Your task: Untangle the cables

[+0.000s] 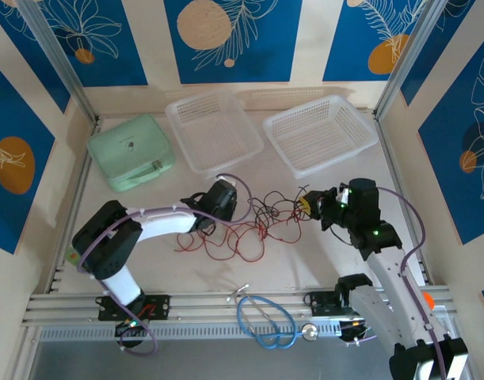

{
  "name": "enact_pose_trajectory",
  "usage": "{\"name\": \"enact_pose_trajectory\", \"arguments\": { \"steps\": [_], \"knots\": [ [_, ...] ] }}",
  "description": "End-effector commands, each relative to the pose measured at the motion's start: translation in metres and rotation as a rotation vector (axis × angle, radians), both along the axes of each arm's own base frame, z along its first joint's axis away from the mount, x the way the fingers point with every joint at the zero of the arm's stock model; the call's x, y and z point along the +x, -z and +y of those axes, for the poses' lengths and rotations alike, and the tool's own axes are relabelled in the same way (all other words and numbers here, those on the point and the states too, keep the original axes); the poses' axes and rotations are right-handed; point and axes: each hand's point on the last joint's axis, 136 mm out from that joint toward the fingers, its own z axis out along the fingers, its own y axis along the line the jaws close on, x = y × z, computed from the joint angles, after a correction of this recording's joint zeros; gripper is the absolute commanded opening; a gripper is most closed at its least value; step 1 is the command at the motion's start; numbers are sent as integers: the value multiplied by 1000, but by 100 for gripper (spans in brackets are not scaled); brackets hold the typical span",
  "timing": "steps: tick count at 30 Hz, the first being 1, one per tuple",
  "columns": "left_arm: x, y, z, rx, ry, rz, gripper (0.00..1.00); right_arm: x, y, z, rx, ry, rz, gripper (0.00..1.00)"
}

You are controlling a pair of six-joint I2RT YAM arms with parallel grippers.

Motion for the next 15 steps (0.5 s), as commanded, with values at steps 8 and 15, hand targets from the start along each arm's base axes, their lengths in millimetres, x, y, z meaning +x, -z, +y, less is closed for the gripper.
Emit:
{"name": "enact_pose_trajectory", "arguments": {
  "steps": [8,15],
  "knots": [
    [-48,-32,-24,-213,218,33,37,-7,37,-11,-50,22,88,0],
    [-92,-54,-54,-236,537,37,84,-5,42,-14,-71,24,96,0]
  ]
}}
